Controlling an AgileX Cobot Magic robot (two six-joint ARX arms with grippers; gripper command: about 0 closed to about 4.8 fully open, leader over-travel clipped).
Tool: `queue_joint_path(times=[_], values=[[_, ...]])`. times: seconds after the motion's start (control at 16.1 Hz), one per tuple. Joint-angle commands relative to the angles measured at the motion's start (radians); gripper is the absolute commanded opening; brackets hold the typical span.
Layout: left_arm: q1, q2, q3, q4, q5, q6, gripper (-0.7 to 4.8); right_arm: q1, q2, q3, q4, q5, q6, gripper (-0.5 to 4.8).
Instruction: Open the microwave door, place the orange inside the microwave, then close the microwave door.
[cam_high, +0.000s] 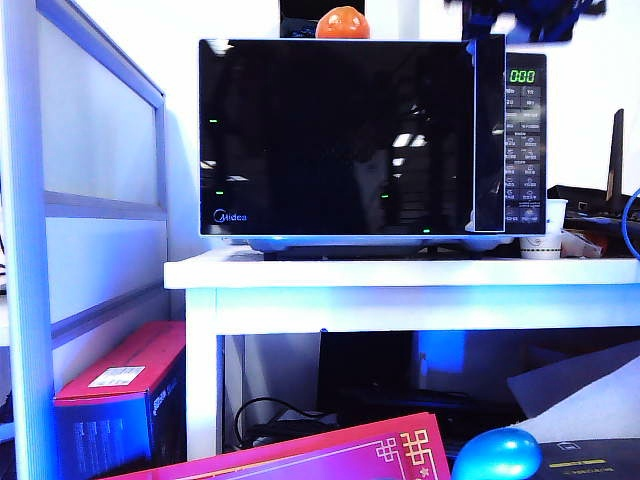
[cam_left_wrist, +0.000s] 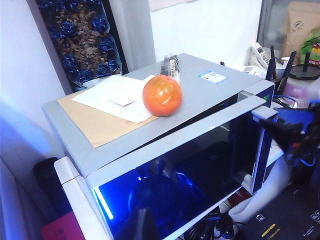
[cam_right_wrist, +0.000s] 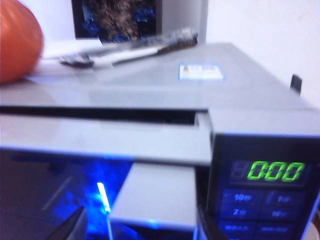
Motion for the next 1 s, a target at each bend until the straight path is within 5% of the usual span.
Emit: queue_joint_path(times=[0.06,0.19,0.44,1.0], values=[[0.0,-0.002,0.005,0.013,-0.003,0.004,-0.05,0.003,-0.07,0.005,-0.064,-0.068,0.0,2.83],[0.0,-0.002,0.005,0.012,-0.003,0.004,-0.05,0.003,-0.102,0.005,-0.094,-0.071,-0.002,2.83],[0.0,-0.002,0.005,0.013,-0.003,0.004,-0.05,0.001,-0.146,0.005,-0.097,0.109,-0.029,2.83],[0.0,-0.002,0.005,0.01,-0.003,0.004,-0.05,0.0,0.036,0.005,0.009,0.05,-0.029,3.37]])
